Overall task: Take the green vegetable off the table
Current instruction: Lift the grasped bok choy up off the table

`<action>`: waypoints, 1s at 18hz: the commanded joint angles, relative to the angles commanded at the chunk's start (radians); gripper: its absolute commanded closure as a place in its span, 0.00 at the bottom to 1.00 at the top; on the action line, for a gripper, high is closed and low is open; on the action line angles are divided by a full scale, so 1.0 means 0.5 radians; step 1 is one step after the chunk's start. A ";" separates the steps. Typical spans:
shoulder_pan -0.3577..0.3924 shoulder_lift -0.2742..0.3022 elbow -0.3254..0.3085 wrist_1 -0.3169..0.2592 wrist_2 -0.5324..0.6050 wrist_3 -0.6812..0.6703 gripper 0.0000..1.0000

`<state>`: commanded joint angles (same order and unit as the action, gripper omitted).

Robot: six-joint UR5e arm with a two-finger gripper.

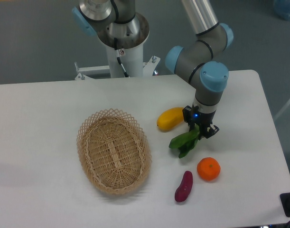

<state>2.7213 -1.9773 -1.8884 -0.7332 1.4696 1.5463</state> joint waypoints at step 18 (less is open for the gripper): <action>-0.064 0.325 0.257 -0.175 -0.445 -0.377 0.53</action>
<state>2.6892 -1.8147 -1.7596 -0.8207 1.2471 1.3577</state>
